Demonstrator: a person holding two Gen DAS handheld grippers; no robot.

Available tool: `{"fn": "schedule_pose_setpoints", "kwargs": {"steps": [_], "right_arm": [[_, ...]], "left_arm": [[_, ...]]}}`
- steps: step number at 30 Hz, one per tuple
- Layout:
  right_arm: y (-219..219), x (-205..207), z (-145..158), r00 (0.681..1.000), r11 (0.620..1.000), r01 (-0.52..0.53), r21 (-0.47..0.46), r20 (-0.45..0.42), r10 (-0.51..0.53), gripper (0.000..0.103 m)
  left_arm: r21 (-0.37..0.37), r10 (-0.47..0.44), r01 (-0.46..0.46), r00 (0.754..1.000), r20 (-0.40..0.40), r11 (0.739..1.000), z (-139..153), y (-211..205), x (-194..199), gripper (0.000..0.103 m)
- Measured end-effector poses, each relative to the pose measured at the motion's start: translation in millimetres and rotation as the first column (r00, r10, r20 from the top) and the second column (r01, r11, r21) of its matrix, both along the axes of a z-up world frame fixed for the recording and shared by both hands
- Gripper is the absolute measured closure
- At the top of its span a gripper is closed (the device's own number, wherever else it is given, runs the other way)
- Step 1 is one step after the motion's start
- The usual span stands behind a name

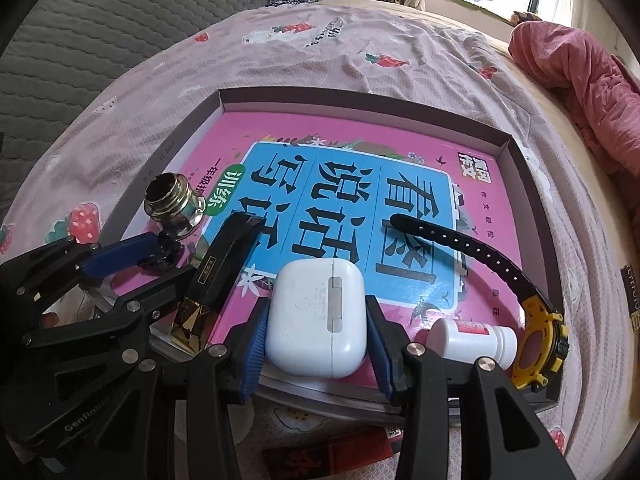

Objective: Organize rigid objects
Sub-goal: 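Open the right tool to release the earbud case while the left tool releases the key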

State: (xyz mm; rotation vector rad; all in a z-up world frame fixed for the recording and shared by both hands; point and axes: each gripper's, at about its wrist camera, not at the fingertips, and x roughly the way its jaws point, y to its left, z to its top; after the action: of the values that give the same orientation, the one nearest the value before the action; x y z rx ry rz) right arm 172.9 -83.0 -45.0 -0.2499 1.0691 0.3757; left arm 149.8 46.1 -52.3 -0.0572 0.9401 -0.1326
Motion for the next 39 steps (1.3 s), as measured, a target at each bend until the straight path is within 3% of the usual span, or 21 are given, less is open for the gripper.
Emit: {"fn": "schedule_pose_setpoints", "kwargs": {"steps": [11, 15, 21, 25, 32, 39], "right_arm": [[-4, -1, 0, 1.000, 1.000, 0.011, 0.016, 0.005, -0.011, 0.057], [-12, -3, 3, 0.999, 0.997, 0.035, 0.065, 0.009, -0.036, 0.055], [-31, -30, 28, 0.990, 0.988, 0.052, 0.147, 0.123, -0.071, 0.052], [-50, -49, 37, 0.985, 0.972, 0.071, 0.222, 0.138, -0.103, 0.052], [-68, -51, 44, 0.975, 0.959, 0.133, 0.249, 0.141, -0.172, 0.052], [-68, -57, 42, 0.976, 0.964, 0.129, 0.231, 0.143, -0.164, 0.051]], "left_arm": [[-0.003, -0.001, 0.001, 1.000, 0.003, 1.000, 1, 0, 0, 0.061], [-0.003, -0.002, 0.002, 1.000, 0.003, 1.000, 1, 0, 0, 0.061], [0.001, -0.002, 0.002, 1.000, 0.007, 1.000, 1, -1, -1, 0.061], [0.005, -0.002, 0.002, 1.000, 0.008, 1.000, 1, -1, -1, 0.061], [0.003, 0.003, -0.003, 1.000, 0.018, 1.000, 1, 0, -1, 0.061], [-0.024, 0.005, -0.005, 1.000, 0.023, 1.000, 2, 3, -3, 0.060]]}}
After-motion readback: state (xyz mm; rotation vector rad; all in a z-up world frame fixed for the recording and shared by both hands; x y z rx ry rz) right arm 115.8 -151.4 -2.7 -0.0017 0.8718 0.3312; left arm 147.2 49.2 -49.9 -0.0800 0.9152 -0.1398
